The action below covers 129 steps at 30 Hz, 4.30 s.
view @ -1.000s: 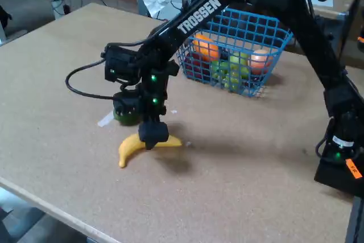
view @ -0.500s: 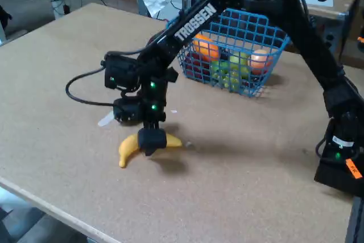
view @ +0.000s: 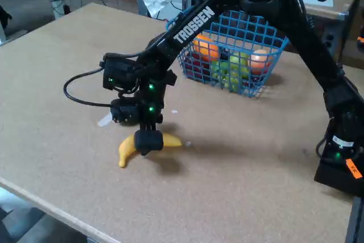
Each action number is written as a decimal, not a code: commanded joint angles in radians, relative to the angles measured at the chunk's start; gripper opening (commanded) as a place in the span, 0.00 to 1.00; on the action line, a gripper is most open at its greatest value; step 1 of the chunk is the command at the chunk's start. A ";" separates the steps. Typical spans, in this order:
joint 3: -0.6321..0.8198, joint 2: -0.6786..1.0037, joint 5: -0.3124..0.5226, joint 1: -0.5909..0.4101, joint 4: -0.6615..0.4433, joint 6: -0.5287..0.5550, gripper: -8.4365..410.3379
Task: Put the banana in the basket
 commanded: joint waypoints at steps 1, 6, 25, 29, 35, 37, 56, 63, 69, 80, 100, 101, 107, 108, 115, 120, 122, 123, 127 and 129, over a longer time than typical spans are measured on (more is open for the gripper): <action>0.000 0.000 -0.004 0.002 0.000 0.008 0.66; 0.000 0.000 -0.003 0.002 -0.007 0.003 0.52; 0.000 -0.020 -0.002 0.008 -0.022 -0.022 0.16; 0.003 -0.061 0.000 0.024 -0.021 -0.016 0.16; 0.026 -0.150 0.010 0.048 -0.016 0.012 0.16; 0.030 -0.184 0.034 0.049 -0.003 0.035 0.16; 0.033 -0.512 0.541 -0.010 0.019 0.301 0.16; 0.033 -0.570 0.541 -0.118 -0.024 0.460 0.16; 0.033 -0.579 0.541 -0.215 -0.080 0.572 0.16; 0.033 -0.581 0.541 -0.407 -0.124 0.800 0.16; 0.032 -0.513 0.374 -0.772 -0.113 0.834 0.16; 0.032 -0.498 0.372 -0.780 -0.104 0.830 0.16; 0.032 -0.431 0.373 -0.807 -0.060 0.808 0.16; 0.032 -0.418 0.373 -0.807 -0.045 0.808 0.16; 0.032 -0.365 0.359 -0.806 0.000 0.805 0.16; 0.032 -0.366 0.343 -0.806 -0.019 0.806 0.16; 0.032 -0.367 0.343 -0.808 -0.035 0.808 0.17; 0.032 -0.366 0.343 -0.809 -0.044 0.808 0.17; 0.032 -0.366 0.319 -0.816 -0.072 0.808 0.25; 0.032 -0.366 0.315 -0.819 -0.074 0.808 0.32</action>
